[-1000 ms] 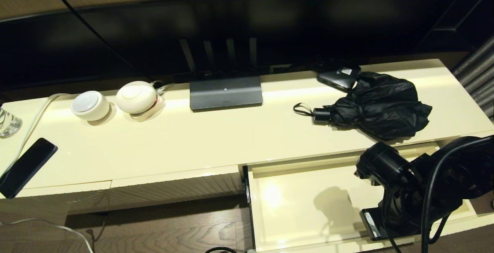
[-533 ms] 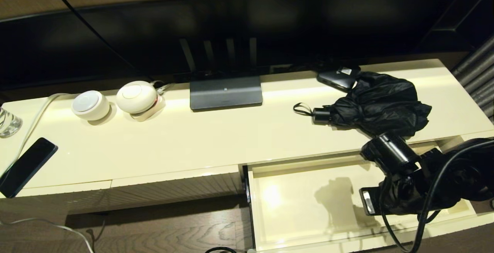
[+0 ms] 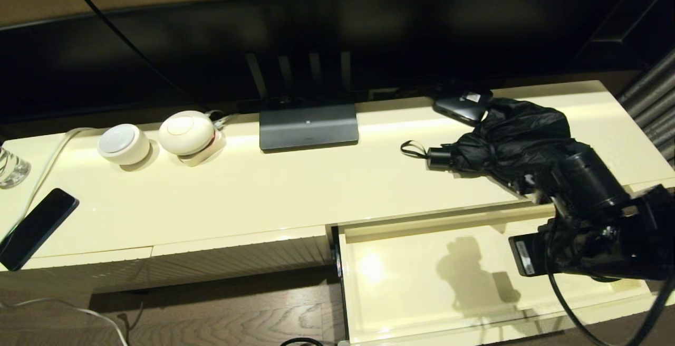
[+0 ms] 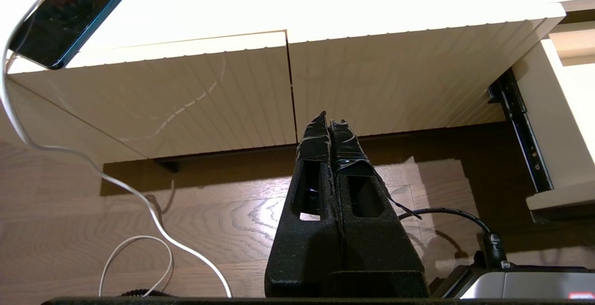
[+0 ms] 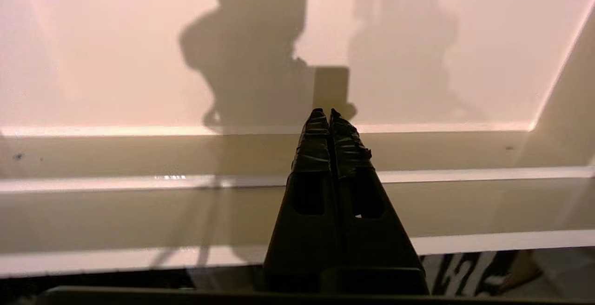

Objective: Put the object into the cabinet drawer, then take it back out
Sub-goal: Put the umbrella in the drawer

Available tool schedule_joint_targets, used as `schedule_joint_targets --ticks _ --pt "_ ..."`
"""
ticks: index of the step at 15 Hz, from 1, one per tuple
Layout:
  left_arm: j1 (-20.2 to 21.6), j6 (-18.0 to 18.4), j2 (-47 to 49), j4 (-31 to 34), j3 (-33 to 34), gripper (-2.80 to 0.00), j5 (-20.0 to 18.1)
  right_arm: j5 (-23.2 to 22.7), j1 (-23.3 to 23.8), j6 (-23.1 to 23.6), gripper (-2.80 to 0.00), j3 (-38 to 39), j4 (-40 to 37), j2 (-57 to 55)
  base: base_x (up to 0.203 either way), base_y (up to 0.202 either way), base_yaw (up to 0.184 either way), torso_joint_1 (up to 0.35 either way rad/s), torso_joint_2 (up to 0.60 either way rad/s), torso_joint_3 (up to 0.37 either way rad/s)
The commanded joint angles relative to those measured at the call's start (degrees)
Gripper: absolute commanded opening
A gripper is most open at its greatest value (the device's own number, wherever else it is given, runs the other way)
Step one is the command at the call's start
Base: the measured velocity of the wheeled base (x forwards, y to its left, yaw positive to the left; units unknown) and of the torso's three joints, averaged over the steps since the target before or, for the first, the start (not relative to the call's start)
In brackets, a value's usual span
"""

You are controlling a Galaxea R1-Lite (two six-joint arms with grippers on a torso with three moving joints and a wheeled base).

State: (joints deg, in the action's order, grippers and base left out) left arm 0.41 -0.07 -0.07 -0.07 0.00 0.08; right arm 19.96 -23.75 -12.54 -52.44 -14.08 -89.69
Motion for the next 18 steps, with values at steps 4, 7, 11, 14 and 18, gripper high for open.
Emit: schedule_joint_targets --ticks 4,7,11,14,18 --pt "0.02 -0.01 0.07 -0.01 0.18 -2.8 0.0 -0.11 2.22 32.3 -2.8 3.93 0.56 16.64 0.0 0.0 0.0 0.0 0.0 0.0" --pt "0.02 -0.01 0.07 0.07 0.18 -2.8 0.0 -1.15 5.74 59.93 -2.8 0.64 5.66 16.39 0.0 0.0 0.0 0.0 0.0 0.0" --pt "0.02 -0.01 0.07 -0.01 0.18 -2.8 0.0 -8.83 8.46 86.8 -2.8 -10.66 9.55 9.78 0.0 0.0 0.0 0.0 0.0 0.0" --pt "0.02 -0.01 0.07 -0.01 0.18 -2.8 0.0 -9.59 8.37 91.52 0.0 -11.62 10.6 6.84 0.0 0.0 0.0 0.0 0.0 0.0" --pt "0.02 -0.01 0.07 -0.01 0.18 -2.8 0.0 -2.07 8.72 88.61 0.0 -14.43 9.96 3.22 0.0 0.0 0.0 0.0 0.0 0.0"
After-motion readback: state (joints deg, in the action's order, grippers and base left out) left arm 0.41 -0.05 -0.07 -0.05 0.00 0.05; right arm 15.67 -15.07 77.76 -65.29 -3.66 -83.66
